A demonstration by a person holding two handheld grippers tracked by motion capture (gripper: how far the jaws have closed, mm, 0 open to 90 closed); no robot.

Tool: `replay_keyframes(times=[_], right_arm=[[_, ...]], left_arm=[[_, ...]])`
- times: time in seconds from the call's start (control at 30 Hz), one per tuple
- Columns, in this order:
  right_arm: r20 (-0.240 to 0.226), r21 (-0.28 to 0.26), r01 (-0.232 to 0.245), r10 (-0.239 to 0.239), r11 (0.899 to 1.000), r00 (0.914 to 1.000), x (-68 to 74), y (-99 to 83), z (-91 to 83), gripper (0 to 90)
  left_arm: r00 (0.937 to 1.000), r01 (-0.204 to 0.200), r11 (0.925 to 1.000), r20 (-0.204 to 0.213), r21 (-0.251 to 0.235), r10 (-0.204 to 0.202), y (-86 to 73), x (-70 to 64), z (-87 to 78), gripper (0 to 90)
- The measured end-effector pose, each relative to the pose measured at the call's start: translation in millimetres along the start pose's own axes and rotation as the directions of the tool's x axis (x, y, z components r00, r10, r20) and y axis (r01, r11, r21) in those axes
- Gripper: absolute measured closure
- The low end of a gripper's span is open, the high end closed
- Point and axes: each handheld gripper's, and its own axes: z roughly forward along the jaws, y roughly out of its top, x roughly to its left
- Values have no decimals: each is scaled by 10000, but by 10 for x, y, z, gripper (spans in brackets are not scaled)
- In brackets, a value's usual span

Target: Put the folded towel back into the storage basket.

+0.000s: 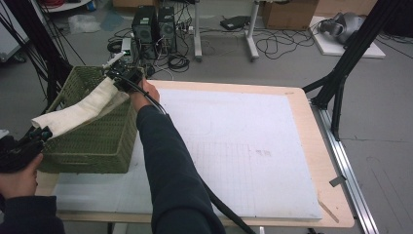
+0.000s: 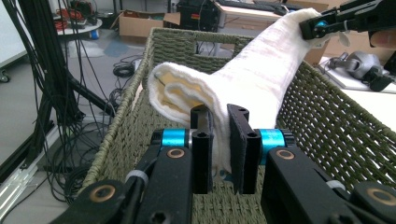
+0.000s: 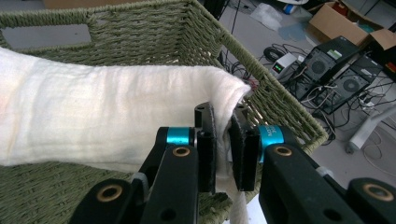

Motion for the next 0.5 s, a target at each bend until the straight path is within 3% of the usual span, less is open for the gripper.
replay_keyframes(times=[0.1, 0.17, 0.2, 0.27, 0.5], right_arm=[[28, 100, 58, -58, 9999, 10000, 2, -9, 18, 824], [101, 171, 12, -13, 9999, 9999, 22, -19, 46, 787], [218, 364, 220, -228, 9991, 9995, 37, -41, 90, 727], [257, 522, 221, -235, 9984, 9994, 62, -62, 132, 627], [240, 206, 191, -196, 9996, 9995, -10, -107, 12, 596]], left_arm=[[9998, 195, 9997, -87, 170, -194, -16, -4, 47, 765], [9989, 412, 9988, -241, 281, -405, -19, -7, 82, 645], [9985, 430, 9988, -341, 223, -423, -13, -10, 82, 549], [9985, 280, 9996, -465, -48, -282, 23, -17, 44, 461], [9981, 187, 9983, -583, -554, -220, 122, -9, -75, 434]])
